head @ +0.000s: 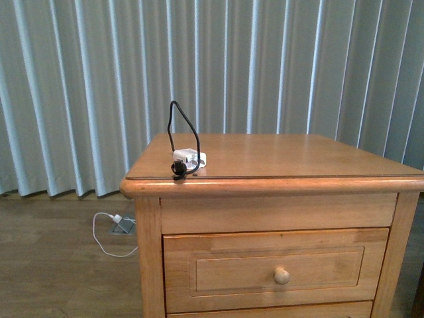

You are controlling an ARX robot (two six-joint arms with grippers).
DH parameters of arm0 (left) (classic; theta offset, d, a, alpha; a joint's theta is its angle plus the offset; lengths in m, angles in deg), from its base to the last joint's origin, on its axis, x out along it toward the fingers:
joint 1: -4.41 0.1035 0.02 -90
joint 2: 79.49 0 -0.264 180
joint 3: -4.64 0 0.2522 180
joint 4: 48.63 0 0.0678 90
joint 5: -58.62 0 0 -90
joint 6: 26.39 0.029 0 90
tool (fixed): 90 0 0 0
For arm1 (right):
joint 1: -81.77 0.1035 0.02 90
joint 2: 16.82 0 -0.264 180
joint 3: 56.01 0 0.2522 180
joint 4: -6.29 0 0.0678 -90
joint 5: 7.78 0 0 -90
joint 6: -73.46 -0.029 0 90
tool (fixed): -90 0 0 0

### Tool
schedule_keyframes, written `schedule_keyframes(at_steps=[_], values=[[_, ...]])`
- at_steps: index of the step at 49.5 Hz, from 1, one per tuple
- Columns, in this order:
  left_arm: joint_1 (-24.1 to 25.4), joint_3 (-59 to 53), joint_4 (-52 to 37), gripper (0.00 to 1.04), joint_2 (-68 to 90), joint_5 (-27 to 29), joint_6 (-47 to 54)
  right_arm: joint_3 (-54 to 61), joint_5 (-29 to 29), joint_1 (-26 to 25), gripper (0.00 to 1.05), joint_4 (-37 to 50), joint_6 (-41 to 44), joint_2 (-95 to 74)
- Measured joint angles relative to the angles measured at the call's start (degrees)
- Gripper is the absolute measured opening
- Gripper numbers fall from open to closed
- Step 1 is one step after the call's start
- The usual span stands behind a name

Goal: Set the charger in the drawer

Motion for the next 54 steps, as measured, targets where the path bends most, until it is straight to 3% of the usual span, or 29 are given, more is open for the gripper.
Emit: schedule_keyframes(at_steps=[39,40,42,45,54], values=[[0.0,0.0,0.0,0.99,0.0,0.0,0.0,0.0,0.0,0.0,0.96,0.0,0.0,0.0],[0.0,0.0,0.0,0.99,0.0,0.0,0.0,0.0,0.3,0.0,0.96,0.0,0.0,0.0],[0.0,0.0,0.0,0.99,0.0,0.0,0.0,0.0,9.2,-2.6,0.96,1.3,2.7,-1.0],[0.0,0.0,0.0,0.99,0.0,-0.1,0.0,0.0,15.2,-3.5,0.96,2.1,5.7,-3.4],[0.0,0.0,0.0,0.99,0.0,0.0,0.0,-2.7,12.8,0.0,0.96,6.9,6.5,-20.9]])
